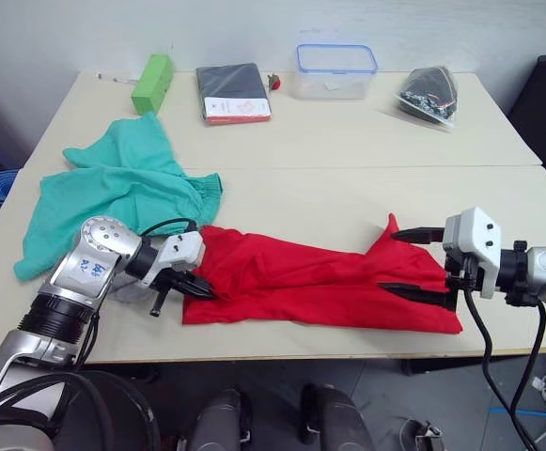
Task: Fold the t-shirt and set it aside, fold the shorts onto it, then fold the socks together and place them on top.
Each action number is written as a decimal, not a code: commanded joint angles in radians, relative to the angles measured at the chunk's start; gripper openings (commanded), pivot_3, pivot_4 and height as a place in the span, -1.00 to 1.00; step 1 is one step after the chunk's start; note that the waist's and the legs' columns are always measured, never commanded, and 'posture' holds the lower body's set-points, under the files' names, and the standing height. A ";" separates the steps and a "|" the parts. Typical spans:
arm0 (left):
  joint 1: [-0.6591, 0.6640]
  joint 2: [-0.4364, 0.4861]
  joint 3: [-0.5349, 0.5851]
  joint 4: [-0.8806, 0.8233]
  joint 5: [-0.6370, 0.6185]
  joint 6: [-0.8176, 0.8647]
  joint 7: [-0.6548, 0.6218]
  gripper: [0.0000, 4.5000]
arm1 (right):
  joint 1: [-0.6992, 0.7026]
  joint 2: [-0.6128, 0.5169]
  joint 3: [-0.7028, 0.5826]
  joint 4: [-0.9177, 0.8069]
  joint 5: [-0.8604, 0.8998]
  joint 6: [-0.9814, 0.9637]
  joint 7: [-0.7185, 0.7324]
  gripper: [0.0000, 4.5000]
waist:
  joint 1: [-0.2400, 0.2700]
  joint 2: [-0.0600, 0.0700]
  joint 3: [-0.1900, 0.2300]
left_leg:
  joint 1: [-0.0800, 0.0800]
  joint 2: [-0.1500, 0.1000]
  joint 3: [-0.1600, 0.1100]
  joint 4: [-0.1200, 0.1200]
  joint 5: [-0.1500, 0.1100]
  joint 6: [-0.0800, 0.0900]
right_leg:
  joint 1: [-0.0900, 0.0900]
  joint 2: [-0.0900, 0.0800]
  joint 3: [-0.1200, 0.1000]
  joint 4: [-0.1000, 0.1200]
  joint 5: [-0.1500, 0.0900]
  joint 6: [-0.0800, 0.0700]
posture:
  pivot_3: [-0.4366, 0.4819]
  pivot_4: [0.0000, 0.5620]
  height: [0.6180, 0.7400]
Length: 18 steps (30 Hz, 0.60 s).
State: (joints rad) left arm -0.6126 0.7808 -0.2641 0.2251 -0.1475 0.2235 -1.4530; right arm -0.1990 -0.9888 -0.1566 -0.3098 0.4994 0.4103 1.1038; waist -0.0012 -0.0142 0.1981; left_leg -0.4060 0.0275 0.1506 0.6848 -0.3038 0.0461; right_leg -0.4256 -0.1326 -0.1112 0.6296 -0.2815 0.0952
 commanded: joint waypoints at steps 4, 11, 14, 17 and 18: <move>0.025 0.004 0.031 -0.094 -0.022 -0.001 0.013 -0.90 | -0.063 0.010 0.026 0.053 -0.077 -0.038 -0.029 1.00 | 0.000 0.000 0.000 | 0.000 0.000 0.000 0.000 0.000 0.000 | 0.000 0.001 -0.002 0.000 0.000 0.000 | -0.05 -0.47 1.00; 0.065 0.106 0.043 -0.171 -0.069 0.114 -0.078 -0.07 | -0.181 0.017 0.089 0.149 -0.145 -0.026 -0.036 1.00 | -0.005 0.000 0.000 | 0.000 0.001 0.002 0.000 0.000 0.000 | -0.001 0.002 -0.005 0.001 0.000 0.000 | -0.05 -0.47 1.00; 0.076 0.144 0.063 -0.206 -0.120 0.191 -0.098 0.36 | -0.244 0.008 0.141 0.239 -0.228 -0.048 -0.046 1.00 | -0.006 0.000 0.000 | 0.000 0.001 0.002 0.000 0.000 0.000 | -0.001 0.001 -0.005 0.001 0.000 0.000 | -0.05 -0.47 1.00; 0.037 0.129 0.099 -0.193 -0.185 0.292 -0.063 0.49 | -0.287 -0.003 0.183 0.342 -0.315 -0.101 -0.051 1.00 | 0.000 0.000 0.000 | 0.000 0.000 0.002 0.000 0.000 0.000 | -0.001 0.001 -0.005 0.001 0.000 0.000 | -0.05 -0.47 1.00; 0.009 0.112 0.113 -0.171 -0.203 0.331 -0.040 0.49 | -0.301 -0.007 0.193 0.383 -0.336 -0.114 -0.047 1.00 | 0.001 0.000 0.000 | 0.000 0.000 0.002 0.000 0.001 0.000 | -0.001 0.001 -0.005 0.001 0.000 0.000 | -0.05 -0.47 1.00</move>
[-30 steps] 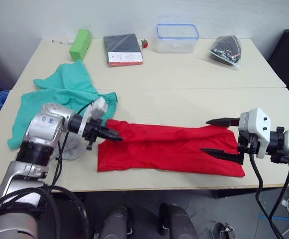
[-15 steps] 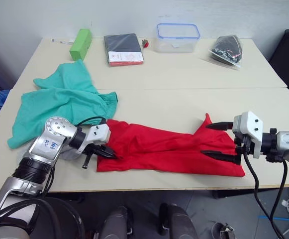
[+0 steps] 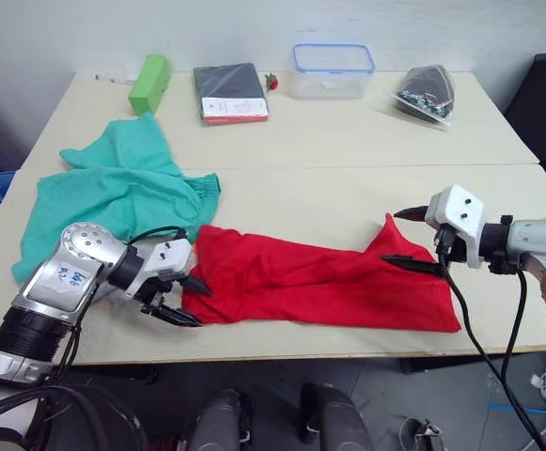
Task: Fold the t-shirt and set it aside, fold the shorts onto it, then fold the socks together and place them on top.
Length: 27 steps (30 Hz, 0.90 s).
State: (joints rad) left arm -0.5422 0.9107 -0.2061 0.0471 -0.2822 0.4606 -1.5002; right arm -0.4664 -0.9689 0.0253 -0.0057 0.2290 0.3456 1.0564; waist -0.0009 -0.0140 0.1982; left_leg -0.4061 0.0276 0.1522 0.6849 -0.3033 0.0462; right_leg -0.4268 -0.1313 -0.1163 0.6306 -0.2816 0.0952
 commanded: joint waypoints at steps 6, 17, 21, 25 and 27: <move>-0.276 -0.156 0.131 0.212 -0.124 0.281 0.155 0.49 | -0.105 -0.010 0.003 0.254 -0.073 0.022 0.019 1.00 | -0.002 0.000 0.000 | -0.001 -0.003 0.000 0.000 0.001 0.002 | 0.000 0.002 -0.001 0.003 0.001 0.002 | -0.05 -0.47 1.00; -0.374 -0.304 0.019 0.456 0.060 -0.006 0.212 0.49 | -0.328 0.117 -0.030 0.344 0.008 0.362 -0.069 1.00 | -0.027 0.000 0.000 | 0.000 -0.002 0.002 0.000 0.003 0.000 | -0.002 0.003 0.001 0.008 0.001 0.002 | -0.05 -0.47 1.00; -0.372 -0.304 0.035 0.398 0.021 0.020 0.150 0.49 | -0.408 0.179 -0.011 0.363 0.017 0.519 -0.119 1.00 | -0.027 0.000 0.000 | -0.001 0.000 0.002 0.000 0.002 -0.001 | -0.003 0.001 0.001 0.008 0.000 0.001 | -0.05 -0.47 1.00; -0.364 -0.299 0.047 0.373 0.017 0.032 0.149 0.49 | -0.431 0.226 -0.006 0.376 0.007 0.588 -0.171 1.00 | -0.025 0.000 0.000 | -0.001 -0.001 0.001 -0.001 0.002 -0.001 | -0.002 0.001 0.000 0.008 0.000 0.001 | -0.05 -0.47 1.00; -0.357 -0.295 0.054 0.359 0.014 0.040 0.151 0.49 | -0.424 0.232 0.012 0.379 -0.013 0.595 -0.187 1.00 | -0.024 0.000 0.000 | -0.001 -0.002 0.001 -0.001 0.002 0.000 | -0.002 0.001 0.000 0.008 0.000 0.001 | -0.05 -0.47 1.00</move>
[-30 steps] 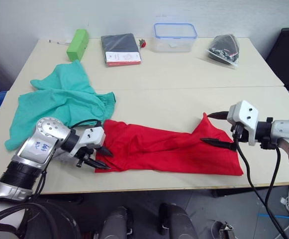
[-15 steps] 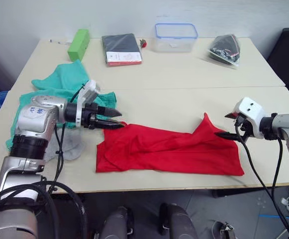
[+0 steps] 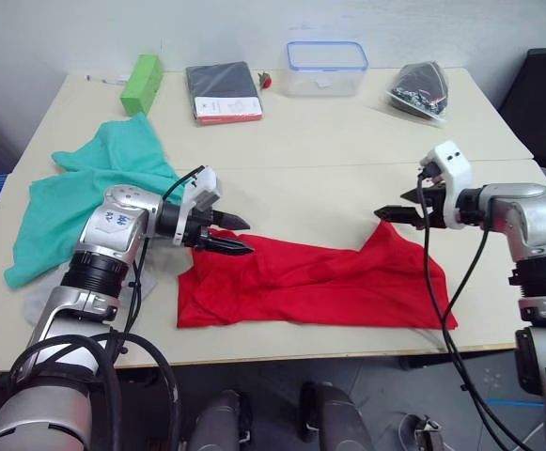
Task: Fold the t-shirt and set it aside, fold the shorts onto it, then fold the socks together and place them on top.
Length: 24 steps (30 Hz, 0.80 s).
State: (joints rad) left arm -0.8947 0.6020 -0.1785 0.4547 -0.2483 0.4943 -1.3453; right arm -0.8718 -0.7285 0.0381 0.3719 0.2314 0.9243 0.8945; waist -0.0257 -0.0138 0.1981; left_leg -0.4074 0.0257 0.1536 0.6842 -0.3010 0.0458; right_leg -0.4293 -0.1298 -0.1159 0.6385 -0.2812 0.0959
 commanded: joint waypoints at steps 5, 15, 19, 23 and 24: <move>0.021 0.023 0.034 -0.083 -0.014 0.009 0.004 0.50 | 0.016 -0.007 0.010 -0.006 -0.024 0.001 -0.043 0.59 | -0.002 0.000 0.000 | 0.000 -0.001 0.000 0.000 0.000 0.001 | 0.000 0.000 0.000 0.000 0.000 0.000 | -0.05 -0.47 1.00; 0.066 0.030 0.026 -0.142 -0.011 0.004 0.002 0.50 | 0.112 -0.078 -0.123 -0.164 0.048 0.047 -0.053 -0.99 | 0.000 0.000 0.000 | 0.000 0.000 0.000 0.000 0.000 0.001 | 0.000 0.000 0.000 0.000 0.000 0.000 | -0.05 -0.47 1.00; 0.066 0.029 0.024 -0.135 -0.009 -0.003 0.001 0.50 | 0.199 -0.074 -0.288 -0.314 0.113 0.006 -0.095 -0.99 | 0.001 0.000 0.000 | 0.000 0.000 0.000 0.000 0.000 0.001 | 0.001 0.000 0.000 -0.001 0.000 0.000 | -0.05 -0.47 1.00; 0.063 0.027 0.024 -0.126 -0.010 -0.005 -0.002 0.50 | 0.454 -0.048 -0.457 -0.572 0.177 -0.138 -0.061 -0.99 | 0.013 0.000 0.000 | 0.000 0.000 -0.001 -0.001 0.000 0.000 | 0.001 0.000 0.000 -0.001 0.000 0.000 | -0.05 -0.47 1.00; 0.063 0.026 0.022 -0.126 -0.010 -0.005 -0.003 0.50 | 0.532 -0.031 -0.482 -0.623 0.180 -0.161 -0.069 -0.99 | 0.017 0.000 0.000 | 0.000 0.000 -0.002 -0.001 -0.001 0.000 | 0.001 0.001 0.000 -0.002 0.000 0.000 | -0.05 -0.47 1.00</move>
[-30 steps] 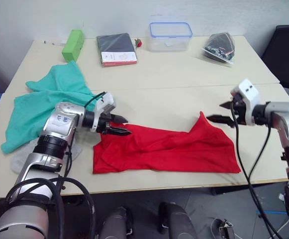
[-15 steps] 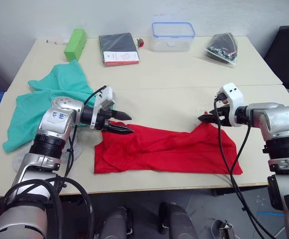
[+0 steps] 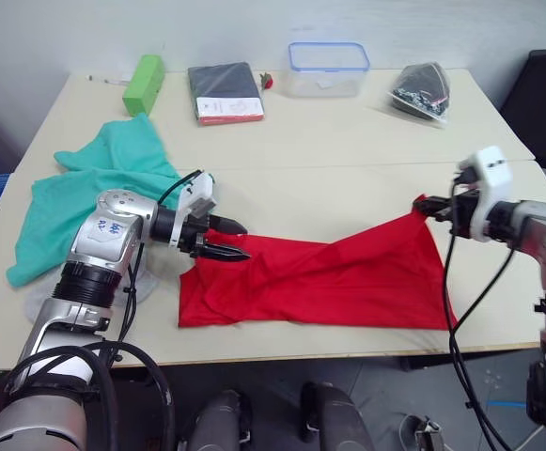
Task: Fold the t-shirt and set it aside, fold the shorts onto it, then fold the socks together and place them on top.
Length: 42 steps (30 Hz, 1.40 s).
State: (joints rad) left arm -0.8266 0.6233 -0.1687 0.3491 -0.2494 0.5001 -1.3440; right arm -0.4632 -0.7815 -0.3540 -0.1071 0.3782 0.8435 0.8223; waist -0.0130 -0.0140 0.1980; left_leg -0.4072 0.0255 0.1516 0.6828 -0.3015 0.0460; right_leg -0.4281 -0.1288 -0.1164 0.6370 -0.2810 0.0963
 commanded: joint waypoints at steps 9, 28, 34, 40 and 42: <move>-0.001 -0.004 -0.008 -0.005 0.002 -0.032 -0.017 0.50 | 0.635 0.146 -0.092 -0.289 -0.102 -0.435 -0.066 -0.99 | 0.006 -0.001 -0.001 | 0.002 -0.003 0.002 0.001 0.001 0.003 | 0.001 -0.001 0.003 -0.004 0.001 0.003 | -0.05 -0.47 1.00; 0.034 0.042 0.052 -0.089 -0.065 0.052 -0.039 1.00 | 0.590 -0.083 -0.277 -0.169 0.065 -0.299 0.031 0.34 | 0.013 -0.001 -0.001 | 0.002 -0.003 -0.002 0.001 0.001 0.003 | 0.002 -0.003 0.006 -0.003 0.000 0.001 | -0.05 -0.47 1.00; -0.004 -0.035 0.062 -0.097 -0.075 0.097 0.059 1.00 | 0.452 -0.060 -0.173 -0.245 0.112 -0.231 -0.043 0.21 | 0.012 -0.001 -0.001 | 0.002 -0.002 -0.002 0.001 0.001 0.003 | 0.003 -0.003 0.007 -0.004 0.001 0.001 | -0.05 -0.47 1.00; 0.004 -0.098 -0.038 0.004 0.058 -0.036 0.148 0.34 | 0.330 0.136 0.220 -0.371 -0.026 -0.218 -0.241 -0.51 | 0.009 -0.002 -0.001 | 0.002 -0.002 -0.001 0.001 0.001 0.001 | 0.002 -0.002 0.007 -0.004 0.000 0.001 | -0.05 -0.47 1.00; 0.019 -0.099 -0.070 0.017 0.083 -0.062 0.134 0.09 | 0.306 0.180 0.295 -0.342 -0.084 -0.224 -0.289 -0.79 | 0.009 -0.001 -0.001 | 0.002 -0.002 -0.001 0.001 0.001 0.001 | 0.001 -0.001 0.006 -0.002 0.000 0.001 | -0.05 -0.47 1.00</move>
State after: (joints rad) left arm -0.8133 0.5123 -0.2313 0.3685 -0.1879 0.4684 -1.2033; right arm -0.1432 -0.6004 -0.0671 -0.4317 0.3431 0.6340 0.5791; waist -0.0036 -0.0154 0.1968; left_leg -0.4062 0.0228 0.1515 0.6837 -0.2999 0.0468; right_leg -0.4285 -0.1303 -0.1110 0.6354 -0.2807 0.0969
